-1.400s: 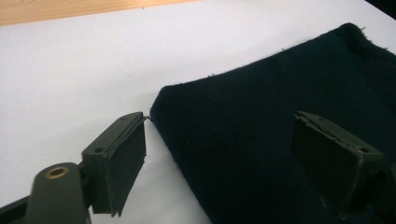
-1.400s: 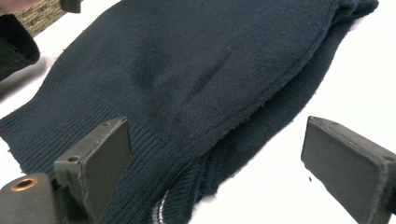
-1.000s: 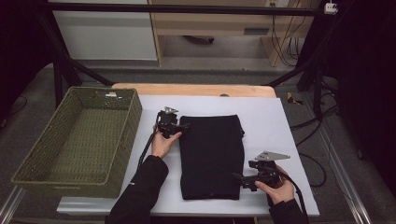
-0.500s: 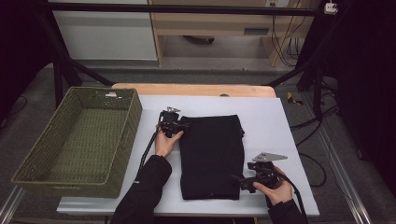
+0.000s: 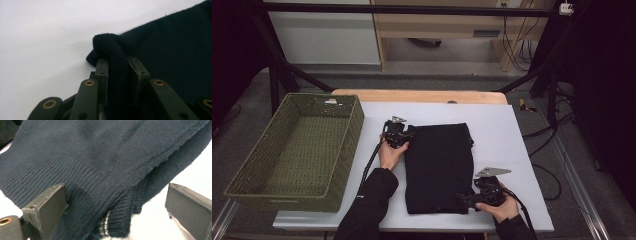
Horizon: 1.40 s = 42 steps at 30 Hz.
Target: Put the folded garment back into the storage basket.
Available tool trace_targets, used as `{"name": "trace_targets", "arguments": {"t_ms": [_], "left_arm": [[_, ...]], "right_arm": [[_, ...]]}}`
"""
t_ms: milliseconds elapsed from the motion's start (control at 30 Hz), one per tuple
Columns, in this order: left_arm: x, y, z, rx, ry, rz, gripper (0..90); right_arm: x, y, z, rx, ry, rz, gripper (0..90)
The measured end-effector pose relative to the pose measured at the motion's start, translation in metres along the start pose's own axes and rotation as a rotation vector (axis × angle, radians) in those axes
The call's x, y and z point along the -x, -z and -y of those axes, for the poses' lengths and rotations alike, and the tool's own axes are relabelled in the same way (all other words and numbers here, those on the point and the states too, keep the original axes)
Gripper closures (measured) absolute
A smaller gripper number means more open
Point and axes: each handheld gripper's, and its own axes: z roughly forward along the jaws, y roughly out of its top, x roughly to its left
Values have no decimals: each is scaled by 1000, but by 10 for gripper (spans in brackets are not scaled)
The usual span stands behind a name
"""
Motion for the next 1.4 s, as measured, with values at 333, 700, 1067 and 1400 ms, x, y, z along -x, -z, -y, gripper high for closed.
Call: {"name": "trace_targets", "arguments": {"t_ms": [333,700,1067,1400], "left_arm": [[1,0,1,8,13,-4,719],[3,-1,1,10,8,-17,727],[-1,-1,1,9,34,19,750],[-2,0,-1,-5,46,26,762]], "right_arm": [[-9,-1,1,16,-45,11,128],[-14,-1,-1,15,-98,33,244],[-19,-2,-1,17,-120,61,419],[-15,-3,3,46,-219,29,650]]}}
